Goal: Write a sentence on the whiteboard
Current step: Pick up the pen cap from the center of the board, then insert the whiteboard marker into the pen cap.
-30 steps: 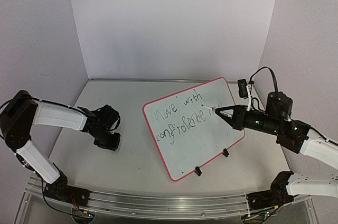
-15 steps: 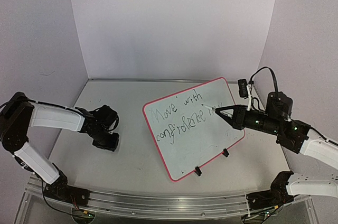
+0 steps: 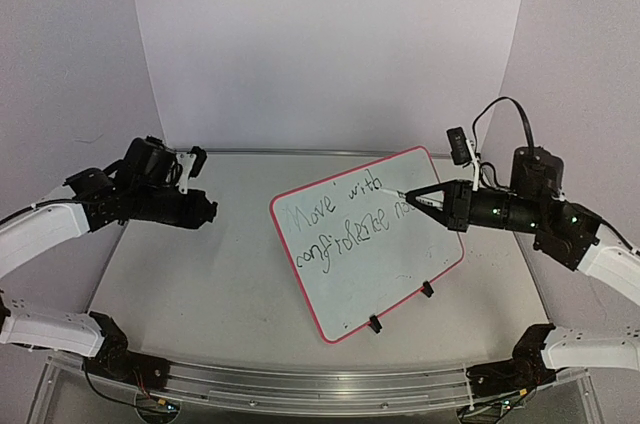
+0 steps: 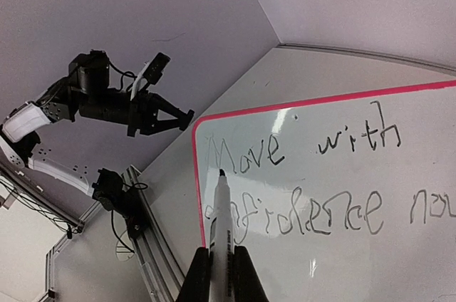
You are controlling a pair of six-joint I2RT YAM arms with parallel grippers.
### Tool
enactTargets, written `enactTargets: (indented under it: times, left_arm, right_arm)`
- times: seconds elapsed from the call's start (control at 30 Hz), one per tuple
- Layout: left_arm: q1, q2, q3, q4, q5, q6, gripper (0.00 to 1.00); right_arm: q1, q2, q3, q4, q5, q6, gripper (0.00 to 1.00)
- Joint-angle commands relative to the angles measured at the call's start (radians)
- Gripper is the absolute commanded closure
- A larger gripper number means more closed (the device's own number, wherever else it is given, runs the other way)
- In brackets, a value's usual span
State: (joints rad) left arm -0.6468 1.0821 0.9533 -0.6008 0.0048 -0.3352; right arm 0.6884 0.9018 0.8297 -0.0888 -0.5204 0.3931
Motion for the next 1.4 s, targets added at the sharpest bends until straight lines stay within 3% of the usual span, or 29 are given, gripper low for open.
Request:
enactTargets:
  times: [0.0, 0.27, 0.47, 0.83, 1.37]
  left_arm:
    - [0.001, -0.045, 0.147, -0.049, 0.181, 0.166, 1.00]
    - [-0.026, 0.008, 0.289, -0.091, 0.623, 0.372, 1.00]
    - [-0.097, 0.111, 0.342, -0.121, 0.723, 0.453, 1.00]
    - [-0.220, 0.220, 0.327, -0.070, 0.723, 0.505, 1.00]
    - [-0.267, 0.285, 0.312, -0.040, 0.748, 0.544, 1.00]
  right_arm:
    - [-0.002, 0.079, 0.096, -0.077, -0.150, -0.069, 1.00]
    - [-0.003, 0.275, 0.244, -0.086, -0.447, -0.066, 1.00]
    - [0.000, 0.352, 0.309, -0.091, -0.562, -0.026, 1.00]
    - [0.016, 0.479, 0.357, -0.119, -0.666, 0.012, 1.00]
    - [0.071, 0.572, 0.378, -0.123, -0.692, 0.000, 1.00]
